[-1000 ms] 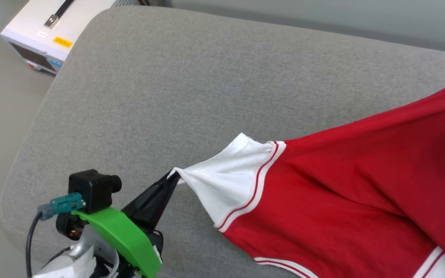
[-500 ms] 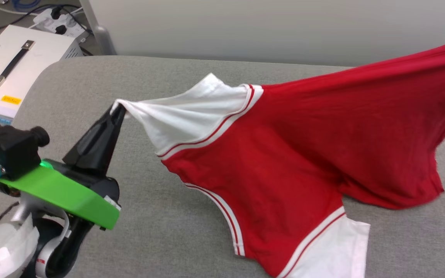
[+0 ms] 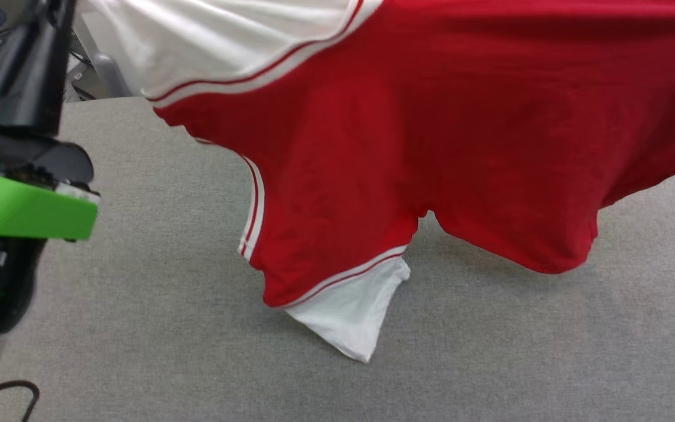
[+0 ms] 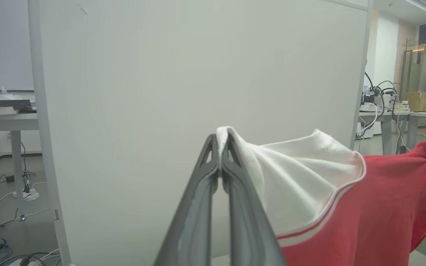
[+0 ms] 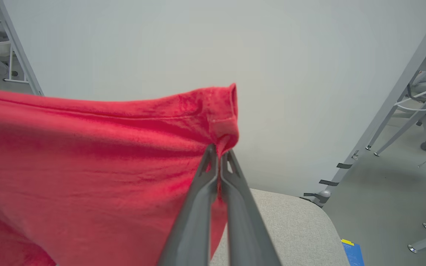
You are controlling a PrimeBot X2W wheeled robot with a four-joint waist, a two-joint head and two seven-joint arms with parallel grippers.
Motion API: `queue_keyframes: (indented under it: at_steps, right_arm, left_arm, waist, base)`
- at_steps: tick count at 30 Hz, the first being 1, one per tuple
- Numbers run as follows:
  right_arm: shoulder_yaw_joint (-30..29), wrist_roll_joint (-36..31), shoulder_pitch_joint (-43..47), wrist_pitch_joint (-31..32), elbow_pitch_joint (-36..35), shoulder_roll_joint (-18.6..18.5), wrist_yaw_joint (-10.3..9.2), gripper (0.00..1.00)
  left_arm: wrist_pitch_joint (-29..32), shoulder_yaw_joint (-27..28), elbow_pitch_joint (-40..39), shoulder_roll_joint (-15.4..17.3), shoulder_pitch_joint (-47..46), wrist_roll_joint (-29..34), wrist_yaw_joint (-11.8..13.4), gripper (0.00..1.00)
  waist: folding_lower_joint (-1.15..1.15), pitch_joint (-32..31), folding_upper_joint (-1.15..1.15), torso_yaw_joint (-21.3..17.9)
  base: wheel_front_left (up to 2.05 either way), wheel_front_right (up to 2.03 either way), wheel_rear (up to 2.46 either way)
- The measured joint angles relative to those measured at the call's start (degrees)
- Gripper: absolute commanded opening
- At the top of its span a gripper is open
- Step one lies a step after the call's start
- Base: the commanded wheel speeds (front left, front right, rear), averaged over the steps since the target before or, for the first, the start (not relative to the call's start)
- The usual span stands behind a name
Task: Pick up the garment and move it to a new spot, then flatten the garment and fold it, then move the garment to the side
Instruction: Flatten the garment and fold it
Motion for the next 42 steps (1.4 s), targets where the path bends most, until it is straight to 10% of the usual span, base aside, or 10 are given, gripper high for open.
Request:
queue_keyframes:
  at_steps: [11, 23, 42]
  right_arm:
    - [0.49, 0.07, -11.98, -5.97, 1.99, -1.18, 0.04, 0.0]
    - [7.5, -2.81, -33.78, -14.27, 16.29, -2.4, 0.18, 0.0]
    - [12.41, -16.75, -64.45, -35.27, 47.2, 7.61, 0.53, 0.0]
  left_arm:
    - [3.27, 1.69, 7.23, 3.04, -19.0, 1.24, -4.81, 0.0]
    - [7.05, -3.99, 27.71, 3.34, -48.59, 6.86, -15.72, 0.0]
    - [-6.84, -11.05, 66.85, -8.79, -85.85, 18.8, -22.75, 0.0]
  waist:
    - [0.0, 7.94, 0.0, -1.54]
    - [0.01, 20.97, 0.0, -2.26]
    - [0.02, 36.26, 0.0, -3.86]
  base:
    - [0.0, 0.0, 0.0]
    - [0.0, 0.0, 0.0]
    - [0.0, 0.0, 0.0]
